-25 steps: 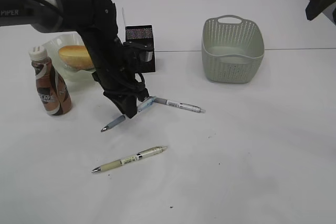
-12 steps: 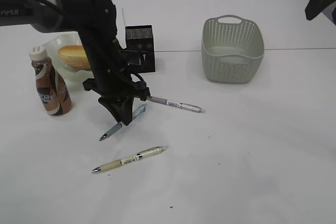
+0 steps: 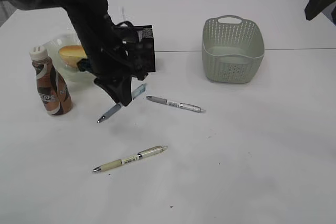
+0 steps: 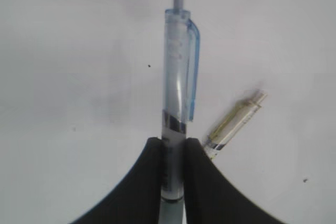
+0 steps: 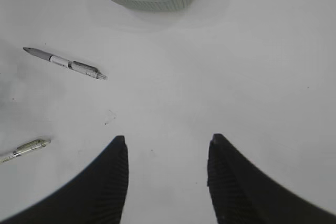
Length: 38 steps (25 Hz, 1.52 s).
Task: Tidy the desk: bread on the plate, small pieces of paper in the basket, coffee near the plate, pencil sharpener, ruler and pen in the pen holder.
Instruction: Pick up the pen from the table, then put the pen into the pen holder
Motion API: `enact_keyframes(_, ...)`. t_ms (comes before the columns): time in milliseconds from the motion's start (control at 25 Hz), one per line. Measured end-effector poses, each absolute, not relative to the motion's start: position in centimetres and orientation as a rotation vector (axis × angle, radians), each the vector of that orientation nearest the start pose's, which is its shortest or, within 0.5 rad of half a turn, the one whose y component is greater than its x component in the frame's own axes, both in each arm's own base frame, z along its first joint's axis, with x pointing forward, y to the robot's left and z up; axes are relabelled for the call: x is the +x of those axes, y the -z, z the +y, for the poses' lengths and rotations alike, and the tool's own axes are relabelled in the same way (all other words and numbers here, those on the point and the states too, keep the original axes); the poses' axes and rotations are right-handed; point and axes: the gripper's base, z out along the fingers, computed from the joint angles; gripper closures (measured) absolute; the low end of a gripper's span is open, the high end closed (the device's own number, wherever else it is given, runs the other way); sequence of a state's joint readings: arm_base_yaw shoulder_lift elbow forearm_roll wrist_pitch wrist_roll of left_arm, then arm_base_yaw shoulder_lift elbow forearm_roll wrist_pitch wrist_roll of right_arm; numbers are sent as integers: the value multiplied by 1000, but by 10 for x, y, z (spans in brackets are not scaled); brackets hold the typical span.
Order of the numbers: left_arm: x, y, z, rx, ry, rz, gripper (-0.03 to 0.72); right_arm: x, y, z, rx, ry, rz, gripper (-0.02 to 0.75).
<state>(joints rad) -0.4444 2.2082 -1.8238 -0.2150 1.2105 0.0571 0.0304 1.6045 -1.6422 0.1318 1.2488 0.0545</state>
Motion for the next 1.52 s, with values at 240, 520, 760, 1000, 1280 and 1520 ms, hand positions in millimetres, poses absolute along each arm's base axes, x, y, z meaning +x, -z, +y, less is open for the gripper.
enact_keyframes(240, 391, -232, -206, 659, 352, 2926, 629, 333, -376, 21, 50, -207, 2693, 372)
enact_keyframes(520, 395, -258, -204, 626, 327, 2763, 629, 333, -376, 22, 51, -210, 2693, 372)
enact_keyframes(760, 402, -224, -203, 562, 301, 2640, 629, 333, -376, 22, 51, -209, 2693, 372)
enact_keyframes(1000, 412, -200, -202, 477, 298, 2395, 629, 333, -376, 22, 51, -209, 2693, 372)
enact_keyframes(1280, 423, -209, -203, 404, 317, 2151, 629, 333, -376, 20, 49, -189, 2694, 372)
enact_keyframes(1520, 432, -236, -204, 338, 337, 1903, 629, 333, -376, 20, 48, -187, 2694, 372)
